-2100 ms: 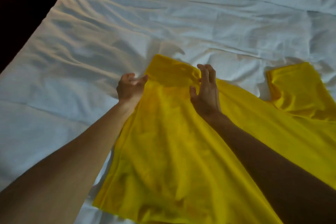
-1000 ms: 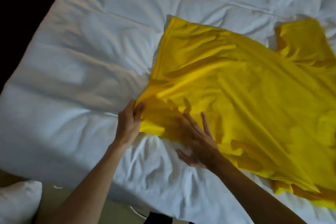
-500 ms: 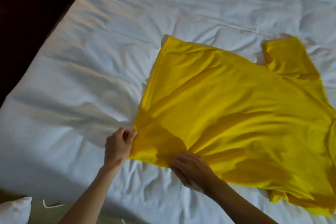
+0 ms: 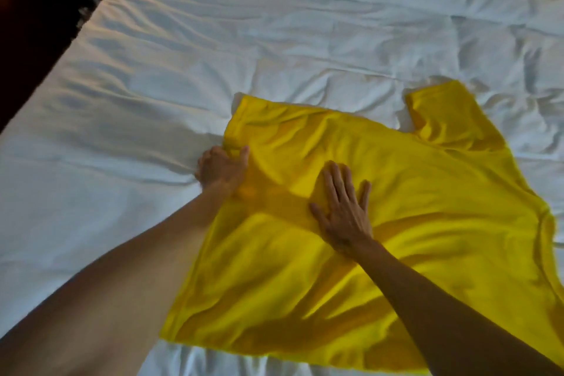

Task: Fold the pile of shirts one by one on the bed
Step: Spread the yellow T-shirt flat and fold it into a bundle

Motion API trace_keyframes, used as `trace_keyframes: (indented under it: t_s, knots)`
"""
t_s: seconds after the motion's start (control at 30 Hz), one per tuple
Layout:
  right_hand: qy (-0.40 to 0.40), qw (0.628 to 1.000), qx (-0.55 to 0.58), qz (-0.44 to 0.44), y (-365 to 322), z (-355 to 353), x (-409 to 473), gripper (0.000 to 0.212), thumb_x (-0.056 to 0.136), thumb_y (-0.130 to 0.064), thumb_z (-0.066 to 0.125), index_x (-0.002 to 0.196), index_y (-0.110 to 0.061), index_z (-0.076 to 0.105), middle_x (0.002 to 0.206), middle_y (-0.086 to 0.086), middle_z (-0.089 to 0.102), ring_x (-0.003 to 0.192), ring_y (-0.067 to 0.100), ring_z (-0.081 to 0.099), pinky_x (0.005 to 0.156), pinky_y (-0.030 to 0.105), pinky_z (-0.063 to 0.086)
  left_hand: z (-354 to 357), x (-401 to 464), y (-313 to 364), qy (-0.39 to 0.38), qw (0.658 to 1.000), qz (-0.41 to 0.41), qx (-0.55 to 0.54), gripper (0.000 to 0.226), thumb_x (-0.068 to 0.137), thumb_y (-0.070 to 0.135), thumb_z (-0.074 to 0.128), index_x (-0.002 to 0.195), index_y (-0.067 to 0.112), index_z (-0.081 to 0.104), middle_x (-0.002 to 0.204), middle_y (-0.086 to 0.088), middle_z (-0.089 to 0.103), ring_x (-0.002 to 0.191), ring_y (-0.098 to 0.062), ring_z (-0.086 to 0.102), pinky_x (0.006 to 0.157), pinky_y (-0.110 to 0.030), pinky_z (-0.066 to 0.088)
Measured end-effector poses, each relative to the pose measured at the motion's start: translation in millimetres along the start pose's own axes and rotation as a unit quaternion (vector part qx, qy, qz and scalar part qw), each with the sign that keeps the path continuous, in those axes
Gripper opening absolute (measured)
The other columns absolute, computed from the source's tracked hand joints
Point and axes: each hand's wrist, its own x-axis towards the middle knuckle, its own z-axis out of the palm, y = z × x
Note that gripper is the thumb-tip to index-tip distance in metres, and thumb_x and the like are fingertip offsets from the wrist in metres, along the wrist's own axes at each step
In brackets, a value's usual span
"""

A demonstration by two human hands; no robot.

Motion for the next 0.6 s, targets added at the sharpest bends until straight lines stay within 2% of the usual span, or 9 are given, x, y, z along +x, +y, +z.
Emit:
trace_keyframes:
  t_s: [0.1,0.2,0.3,0.4,0.47,0.53,0.6]
  knots:
    - [-0.007,1.000,-0.012,0.010,0.6,11.4,-6.2,0.078,0.096,-0.065,0.018,0.159,-0.019,0.013,0.166,-0.001,0.001,0.153,0.021,-0.004,0.117,0.065,0.003,-1.8,30.3,24.4,-0.010,0.997,-0.050,-0.058,0.070,0.090,0.066,0.053,0.129,0.008,0.059,0.135,-0.021,0.057,0.128,-0.039,0.051,0.104,-0.046,0.040]
    - [-0.007,1.000,-0.008,0.018,-0.1,11.5,-5.9,0.078,0.097,-0.065,0.018,0.158,-0.018,0.015,0.166,0.000,0.003,0.153,0.020,-0.002,0.117,0.065,0.001,-6.7,48.7,33.9,-0.065,0.996,-0.029,-0.046,0.063,0.092,0.057,0.058,0.125,0.004,0.063,0.135,-0.021,0.059,0.128,-0.036,0.053,0.102,-0.040,0.042]
    - [-0.014,1.000,-0.010,0.015,1.4,12.3,-4.3,0.078,0.097,-0.067,0.013,0.158,-0.019,0.015,0.166,-0.001,0.003,0.153,0.020,-0.002,0.117,0.064,-0.001,-16.0,62.1,30.0,-0.082,0.997,-0.002,-0.014,0.050,0.092,0.045,0.063,0.120,0.003,0.069,0.129,-0.023,0.063,0.121,-0.038,0.057,0.099,-0.040,0.045]
    - [-0.017,1.000,0.012,-0.007,5.9,10.1,-1.8,0.077,0.097,-0.067,0.011,0.158,-0.019,0.018,0.166,0.000,0.008,0.153,0.019,-0.001,0.115,0.061,-0.003,-23.1,68.4,25.4,-0.031,0.999,-0.007,-0.023,0.040,0.095,0.034,0.061,0.118,0.003,0.070,0.126,-0.027,0.062,0.120,-0.043,0.056,0.099,-0.044,0.043]
    - [-0.010,0.998,0.027,-0.054,14.0,4.0,-2.8,0.074,0.100,-0.063,0.010,0.156,-0.017,0.024,0.165,0.002,0.015,0.152,0.019,0.000,0.113,0.062,-0.002,-16.3,62.7,28.7,-0.004,1.000,-0.022,-0.005,0.039,0.097,0.029,0.059,0.122,-0.001,0.066,0.128,-0.031,0.059,0.122,-0.046,0.052,0.100,-0.047,0.041]
    - [0.018,0.992,0.034,-0.118,34.3,-9.1,-4.8,0.066,0.103,-0.055,0.014,0.151,-0.014,0.033,0.163,0.003,0.023,0.152,0.019,0.008,0.112,0.064,0.002,3.5,48.3,41.7,0.035,0.999,-0.013,0.022,0.047,0.097,0.029,0.058,0.130,-0.005,0.056,0.136,-0.032,0.051,0.127,-0.048,0.046,0.103,-0.050,0.038]
    - [0.053,0.987,0.053,-0.140,66.2,-26.3,1.4,0.056,0.104,-0.045,0.025,0.147,-0.014,0.040,0.161,0.002,0.029,0.151,0.020,0.016,0.115,0.062,0.002,29.9,23.7,61.6,0.085,0.993,0.069,0.036,0.066,0.093,0.036,0.056,0.142,-0.005,0.041,0.147,-0.031,0.038,0.136,-0.047,0.035,0.108,-0.055,0.028]
